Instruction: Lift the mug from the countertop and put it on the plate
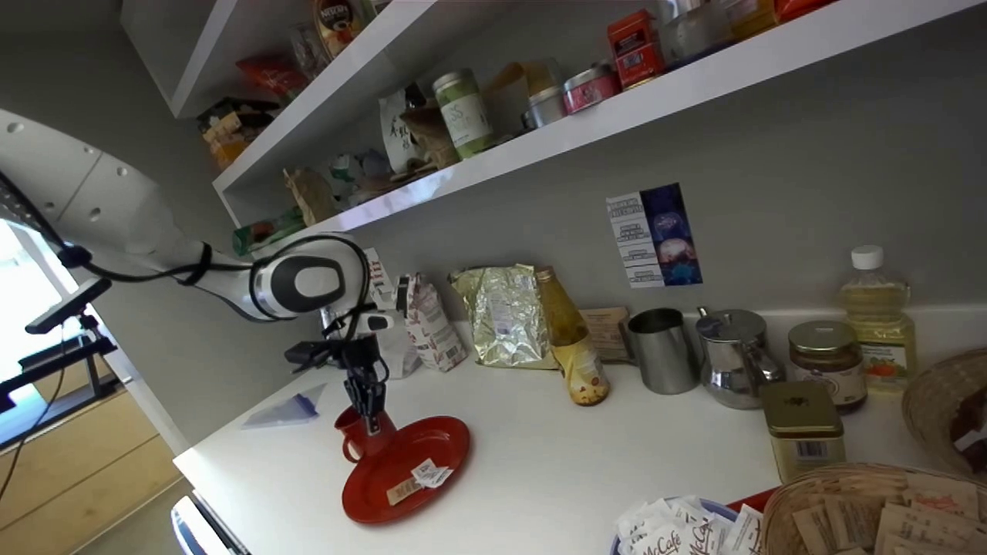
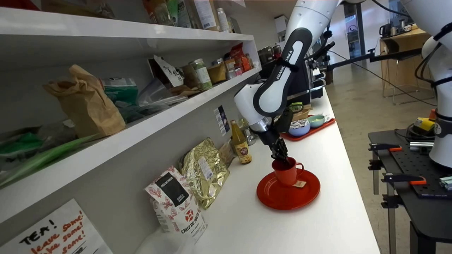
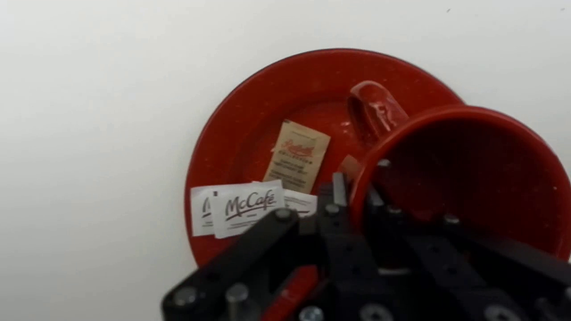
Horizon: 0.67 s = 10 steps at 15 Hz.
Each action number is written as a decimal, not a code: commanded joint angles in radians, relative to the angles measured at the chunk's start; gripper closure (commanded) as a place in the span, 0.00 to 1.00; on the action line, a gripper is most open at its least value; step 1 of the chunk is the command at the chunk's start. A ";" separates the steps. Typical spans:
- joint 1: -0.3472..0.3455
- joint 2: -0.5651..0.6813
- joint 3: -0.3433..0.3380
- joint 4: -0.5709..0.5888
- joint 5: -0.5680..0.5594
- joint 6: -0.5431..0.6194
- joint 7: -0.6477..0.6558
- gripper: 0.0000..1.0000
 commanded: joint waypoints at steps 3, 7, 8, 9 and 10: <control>-0.070 0.077 -0.020 0.063 0.032 0.028 -0.085 0.98; -0.052 0.101 0.005 0.088 0.037 0.020 -0.087 0.98; -0.043 0.101 0.014 0.090 0.037 0.019 -0.084 0.98; -0.032 0.101 0.023 0.092 0.036 0.018 -0.081 0.98; -0.022 0.102 0.031 0.095 0.035 0.017 -0.079 0.98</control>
